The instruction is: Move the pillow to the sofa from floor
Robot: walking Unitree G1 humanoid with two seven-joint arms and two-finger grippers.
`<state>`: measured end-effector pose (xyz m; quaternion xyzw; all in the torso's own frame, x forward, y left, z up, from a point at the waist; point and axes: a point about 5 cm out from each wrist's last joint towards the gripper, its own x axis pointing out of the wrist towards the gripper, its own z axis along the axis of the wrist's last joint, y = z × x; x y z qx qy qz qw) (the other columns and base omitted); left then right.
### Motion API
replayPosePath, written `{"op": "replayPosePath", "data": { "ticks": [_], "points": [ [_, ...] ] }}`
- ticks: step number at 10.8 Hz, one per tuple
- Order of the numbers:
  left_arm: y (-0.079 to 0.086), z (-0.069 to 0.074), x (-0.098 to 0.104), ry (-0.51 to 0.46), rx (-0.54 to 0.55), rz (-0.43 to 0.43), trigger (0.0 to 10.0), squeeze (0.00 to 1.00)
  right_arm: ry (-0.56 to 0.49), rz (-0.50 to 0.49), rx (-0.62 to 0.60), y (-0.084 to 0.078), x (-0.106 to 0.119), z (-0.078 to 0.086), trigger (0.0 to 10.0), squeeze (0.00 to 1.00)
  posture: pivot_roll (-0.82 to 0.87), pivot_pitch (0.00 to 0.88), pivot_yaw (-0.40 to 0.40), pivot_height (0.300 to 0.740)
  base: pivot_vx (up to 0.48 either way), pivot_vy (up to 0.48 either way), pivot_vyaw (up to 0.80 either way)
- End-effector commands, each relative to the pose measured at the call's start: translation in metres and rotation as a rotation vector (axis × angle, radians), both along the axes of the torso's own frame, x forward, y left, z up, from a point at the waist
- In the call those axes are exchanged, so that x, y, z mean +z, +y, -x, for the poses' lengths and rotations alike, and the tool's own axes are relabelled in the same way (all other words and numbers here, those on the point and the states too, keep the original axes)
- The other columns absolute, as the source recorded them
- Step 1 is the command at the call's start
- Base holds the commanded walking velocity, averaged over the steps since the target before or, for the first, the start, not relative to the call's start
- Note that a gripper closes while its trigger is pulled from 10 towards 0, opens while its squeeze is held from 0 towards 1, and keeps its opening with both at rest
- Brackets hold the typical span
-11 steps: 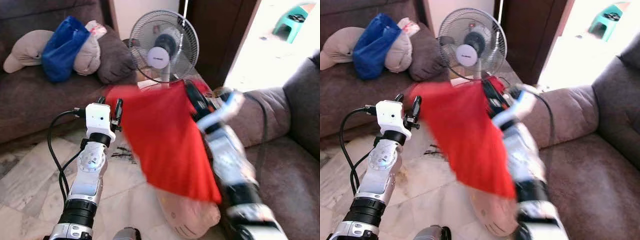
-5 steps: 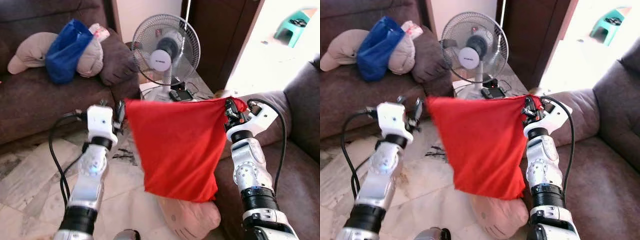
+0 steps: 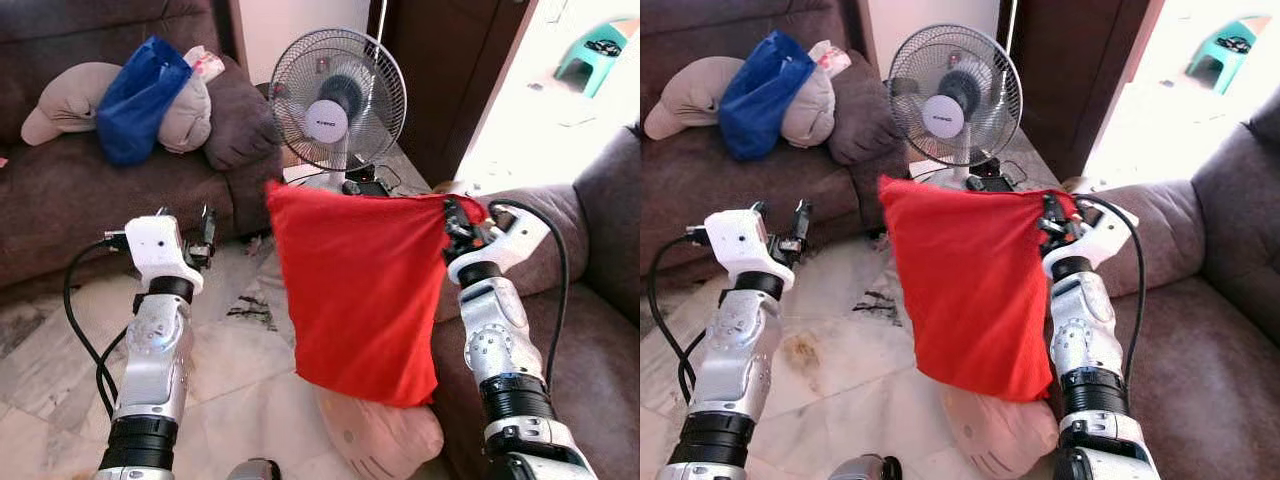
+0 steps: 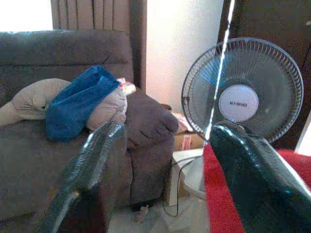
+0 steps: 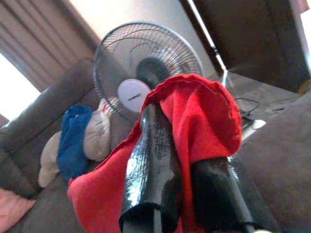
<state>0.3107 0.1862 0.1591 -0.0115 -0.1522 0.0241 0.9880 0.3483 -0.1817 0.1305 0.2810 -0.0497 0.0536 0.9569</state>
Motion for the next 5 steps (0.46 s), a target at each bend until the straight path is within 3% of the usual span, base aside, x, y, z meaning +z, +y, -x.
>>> {"op": "replayPosePath", "data": {
  "ticks": [1, 5],
  "points": [
    [0.003, 0.002, 0.002, -0.003, 0.015, 0.015, 10.0, 1.0, -0.059, 0.019, -0.009, -0.009, 0.013, -0.002, 10.0, 0.0, 0.16, 0.002, -0.053, 0.74, 0.0, 0.0, 0.0],
    [0.005, 0.006, -0.002, 0.013, 0.017, 0.035, 10.0, 1.0, -0.038, 0.062, -0.038, -0.024, 0.01, 0.001, 10.0, 0.0, 0.15, 0.018, -0.059, 0.74, 0.0, 0.0, 0.0]
  ]
}}
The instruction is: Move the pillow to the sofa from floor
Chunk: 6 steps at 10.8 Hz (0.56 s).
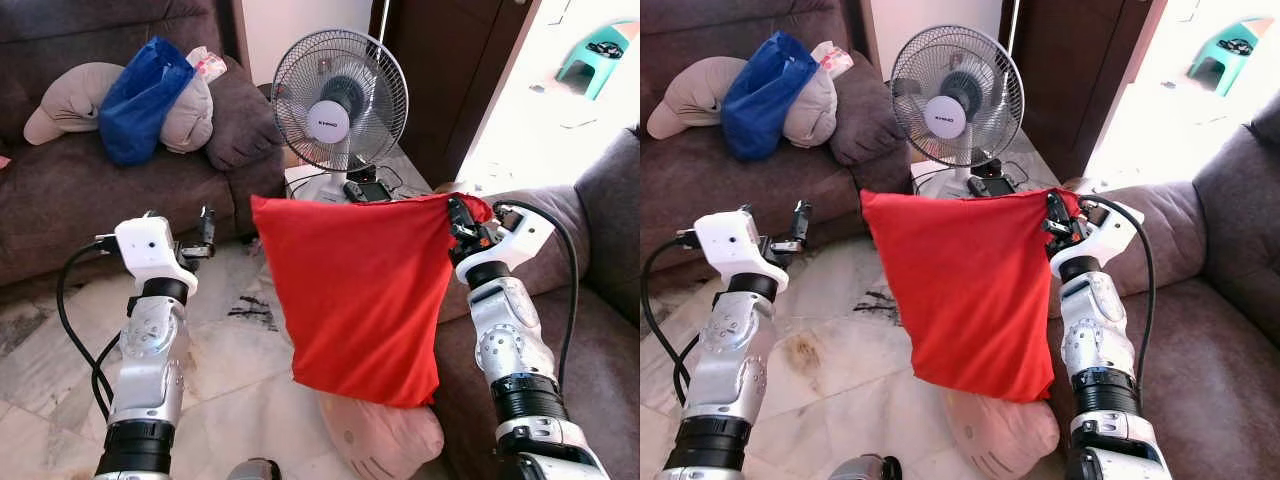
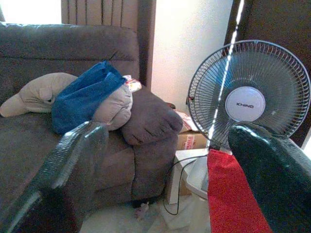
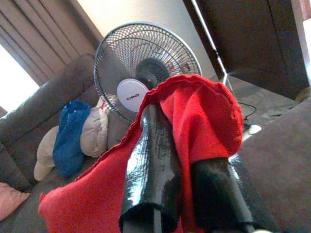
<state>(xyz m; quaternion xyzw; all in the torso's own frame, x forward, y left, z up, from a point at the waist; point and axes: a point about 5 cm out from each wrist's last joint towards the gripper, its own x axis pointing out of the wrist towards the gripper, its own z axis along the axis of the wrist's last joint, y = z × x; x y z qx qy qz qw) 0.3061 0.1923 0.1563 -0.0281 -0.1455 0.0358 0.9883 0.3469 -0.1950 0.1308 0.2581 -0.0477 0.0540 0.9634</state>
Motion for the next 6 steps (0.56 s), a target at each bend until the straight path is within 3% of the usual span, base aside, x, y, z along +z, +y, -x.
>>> {"op": "replayPosePath", "data": {
  "ticks": [1, 3, 6],
  "points": [
    [0.0, 0.002, 0.0, 0.002, -0.004, 0.002, 10.0, 1.0, -0.024, 0.013, -0.057, -0.015, 0.007, 0.0, 10.0, 0.0, 0.15, 0.023, -0.061, 0.74, 0.0, 0.0, 0.0],
    [0.001, 0.003, -0.002, 0.011, -0.005, 0.059, 10.0, 1.0, -0.013, 0.018, -0.094, -0.025, 0.005, 0.003, 10.0, 0.0, 0.15, 0.027, -0.06, 0.74, 0.0, 0.0, 0.0],
    [0.0, 0.002, -0.001, 0.007, -0.009, 0.079, 10.0, 1.0, -0.003, 0.05, -0.07, -0.031, 0.001, 0.01, 10.0, 0.0, 0.14, 0.03, -0.06, 0.74, 0.0, 0.0, 0.0]
  ]
}}
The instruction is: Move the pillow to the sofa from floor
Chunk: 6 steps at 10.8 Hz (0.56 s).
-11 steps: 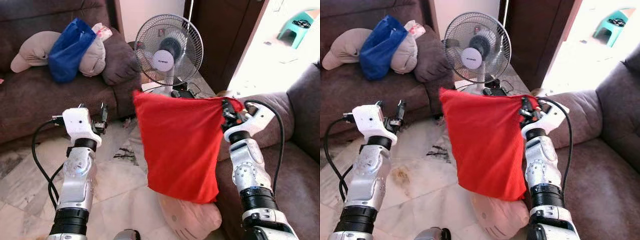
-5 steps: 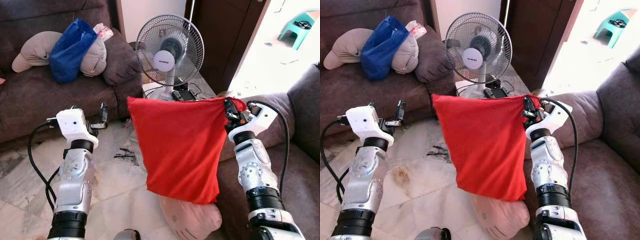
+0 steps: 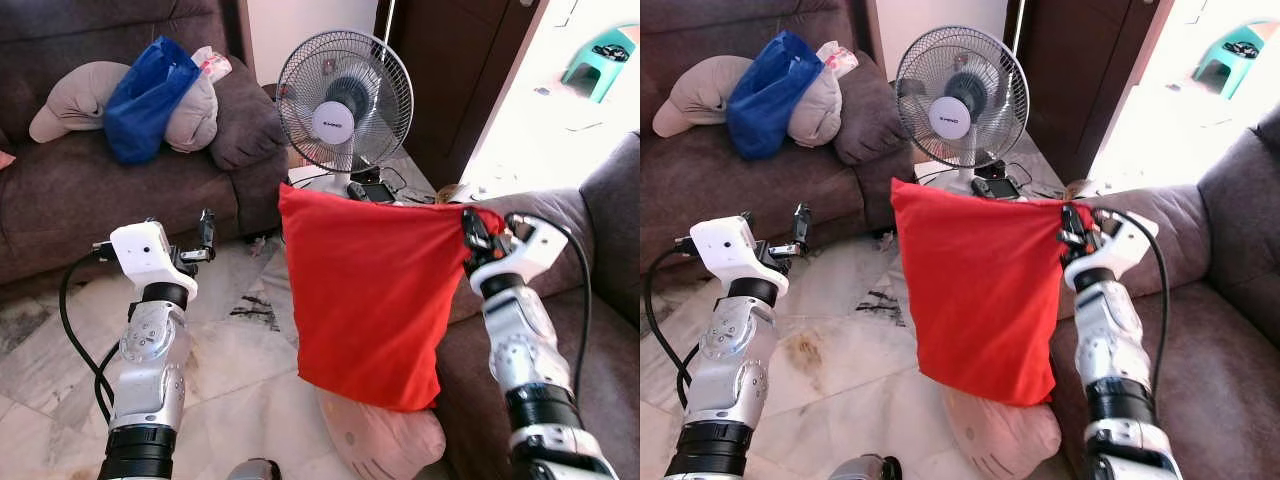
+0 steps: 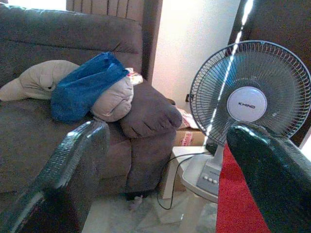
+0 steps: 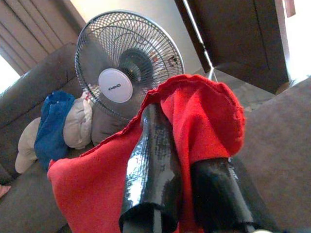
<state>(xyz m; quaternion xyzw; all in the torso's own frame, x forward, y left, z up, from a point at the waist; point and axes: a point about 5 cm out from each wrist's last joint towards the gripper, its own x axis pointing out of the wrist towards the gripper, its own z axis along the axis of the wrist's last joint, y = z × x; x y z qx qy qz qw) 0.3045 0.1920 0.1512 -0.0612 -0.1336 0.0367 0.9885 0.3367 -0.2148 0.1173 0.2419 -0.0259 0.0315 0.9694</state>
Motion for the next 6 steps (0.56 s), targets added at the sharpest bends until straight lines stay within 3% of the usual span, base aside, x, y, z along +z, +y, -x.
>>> {"op": "replayPosePath", "data": {
  "ticks": [1, 2, 6],
  "points": [
    [0.0, 0.0, 0.004, -0.014, 0.0, 0.014, 10.0, 0.57, -0.046, 0.028, -0.03, -0.012, 0.012, 0.002, 10.0, 0.0, 0.14, 0.031, -0.06, 0.74, 0.0, 0.0, 0.0],
    [0.001, 0.0, 0.003, -0.009, 0.004, 0.017, 10.0, 0.0, -0.029, 0.041, -0.032, -0.017, 0.007, 0.007, 10.0, 0.0, 0.14, 0.032, -0.06, 0.74, 0.0, 0.0, 0.0],
    [0.002, 0.0, 0.003, -0.006, 0.006, 0.024, 10.0, 0.0, -0.022, 0.054, 0.02, -0.021, 0.001, 0.016, 10.0, 0.0, 0.14, 0.033, -0.058, 0.74, 0.0, 0.0, 0.0]
  ]
}}
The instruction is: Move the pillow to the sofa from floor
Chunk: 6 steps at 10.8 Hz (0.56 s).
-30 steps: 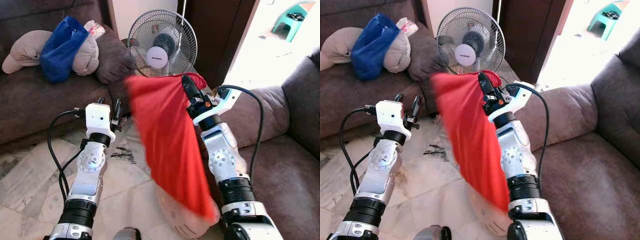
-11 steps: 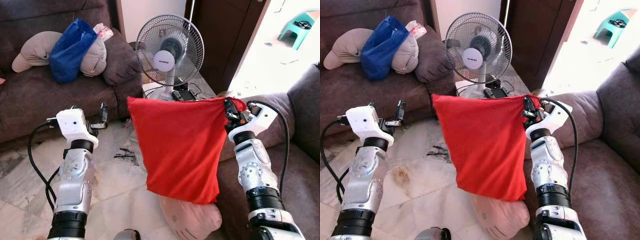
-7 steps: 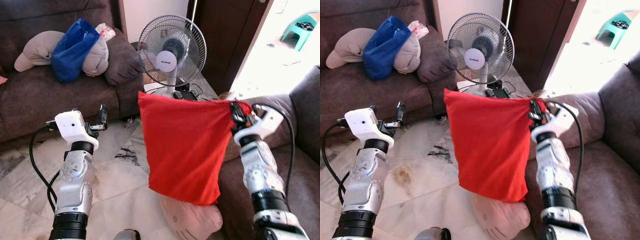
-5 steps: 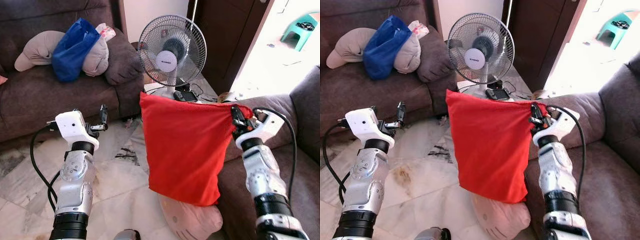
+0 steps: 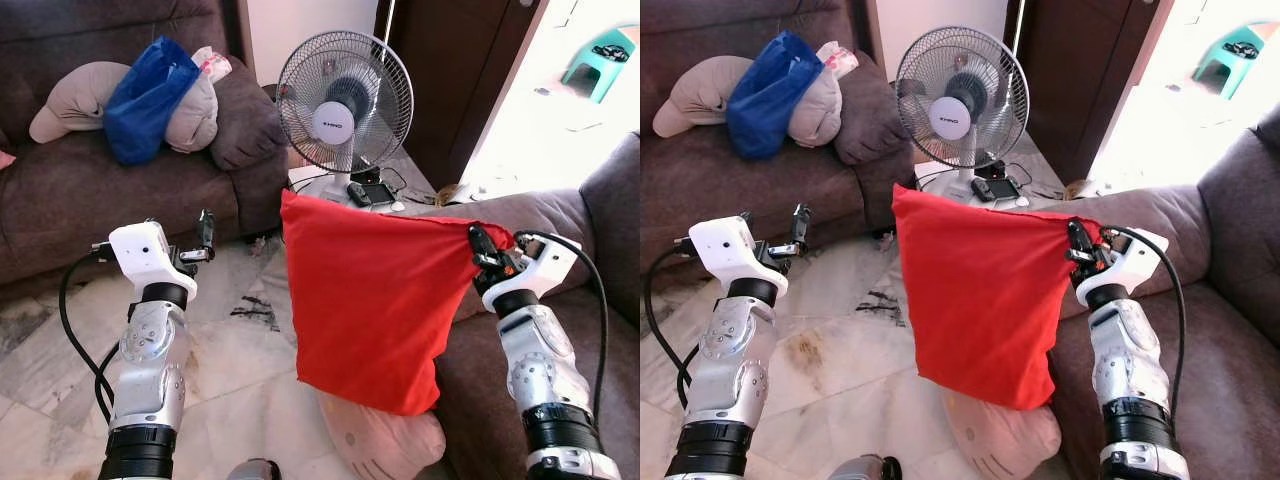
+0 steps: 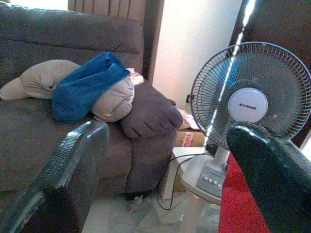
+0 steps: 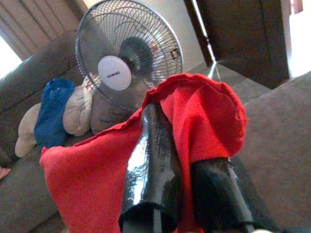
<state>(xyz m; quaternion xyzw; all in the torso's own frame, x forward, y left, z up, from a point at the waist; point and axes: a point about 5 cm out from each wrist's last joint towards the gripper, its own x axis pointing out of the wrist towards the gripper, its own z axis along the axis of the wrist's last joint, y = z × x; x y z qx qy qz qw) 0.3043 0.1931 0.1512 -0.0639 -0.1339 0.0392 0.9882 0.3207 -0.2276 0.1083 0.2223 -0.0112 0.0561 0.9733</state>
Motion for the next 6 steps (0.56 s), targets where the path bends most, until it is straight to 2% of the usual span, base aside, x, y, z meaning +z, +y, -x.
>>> {"op": "replayPosePath", "data": {
  "ticks": [1, 3, 6],
  "points": [
    [0.001, -0.001, 0.003, -0.007, 0.002, 0.021, 10.0, 0.0, -0.055, 0.015, 0.037, -0.004, 0.011, 0.003, 10.0, 0.0, 0.14, 0.031, -0.058, 0.74, 0.0, 0.0, 0.0],
    [0.002, 0.0, 0.001, -0.005, 0.007, 0.035, 10.0, 0.0, -0.075, 0.02, 0.154, 0.005, 0.011, 0.011, 10.0, 0.0, 0.14, 0.031, -0.058, 0.74, 0.0, 0.0, 0.0],
    [0.004, 0.001, -0.004, 0.009, 0.015, 0.046, 10.0, 0.0, -0.044, 0.022, 0.137, -0.003, 0.004, 0.014, 10.0, 0.0, 0.14, 0.031, -0.056, 0.74, 0.0, 0.0, 0.0]
  ]
}}
